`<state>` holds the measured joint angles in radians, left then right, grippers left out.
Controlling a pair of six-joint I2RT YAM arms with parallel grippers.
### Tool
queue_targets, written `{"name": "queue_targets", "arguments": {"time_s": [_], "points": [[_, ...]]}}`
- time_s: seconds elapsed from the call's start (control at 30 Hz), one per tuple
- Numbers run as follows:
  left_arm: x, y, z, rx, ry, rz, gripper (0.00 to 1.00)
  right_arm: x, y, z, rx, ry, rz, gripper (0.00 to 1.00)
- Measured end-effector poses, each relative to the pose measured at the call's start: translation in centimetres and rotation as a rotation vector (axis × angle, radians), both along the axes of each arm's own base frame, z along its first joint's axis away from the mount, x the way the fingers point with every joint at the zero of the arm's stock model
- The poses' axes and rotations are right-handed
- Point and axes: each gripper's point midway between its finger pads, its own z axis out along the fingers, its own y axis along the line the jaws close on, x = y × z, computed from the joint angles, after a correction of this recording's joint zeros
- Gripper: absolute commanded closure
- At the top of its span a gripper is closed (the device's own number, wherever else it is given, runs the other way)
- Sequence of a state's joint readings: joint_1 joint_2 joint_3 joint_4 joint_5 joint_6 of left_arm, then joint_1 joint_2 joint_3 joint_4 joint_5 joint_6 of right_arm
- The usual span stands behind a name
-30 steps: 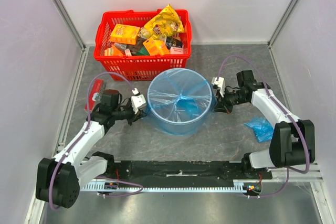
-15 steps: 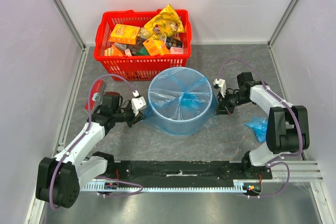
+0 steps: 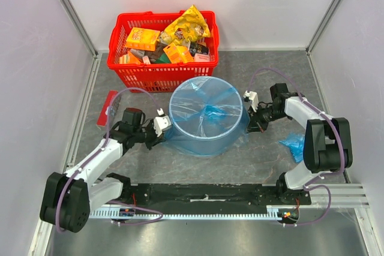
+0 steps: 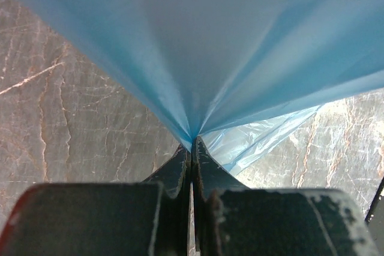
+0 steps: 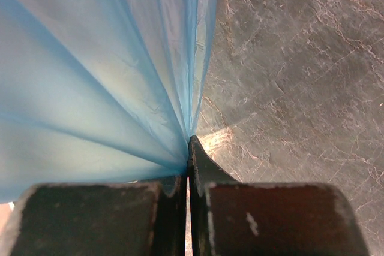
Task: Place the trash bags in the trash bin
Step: Place the trash bag in the trash bin.
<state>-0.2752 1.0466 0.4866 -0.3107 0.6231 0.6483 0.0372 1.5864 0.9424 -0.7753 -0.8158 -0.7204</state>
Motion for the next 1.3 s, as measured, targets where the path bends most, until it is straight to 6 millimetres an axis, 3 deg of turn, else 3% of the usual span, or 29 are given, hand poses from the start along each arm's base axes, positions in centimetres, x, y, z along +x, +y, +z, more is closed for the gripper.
{"name": "queue_targets", "arguments": {"time_s": [0.6, 1.3], "points": [[-0.4, 0.6, -3.6, 0.171, 0.054, 0.005, 0.98, -0.5, 0.0, -1.3, -0.039, 0.027, 0.006, 1.00], [0.2, 0.8, -3.8, 0.203, 0.047, 0.030, 0.98, -0.4, -0.2, -1.4, -0.056, 0.027, -0.002, 0.97]]}}
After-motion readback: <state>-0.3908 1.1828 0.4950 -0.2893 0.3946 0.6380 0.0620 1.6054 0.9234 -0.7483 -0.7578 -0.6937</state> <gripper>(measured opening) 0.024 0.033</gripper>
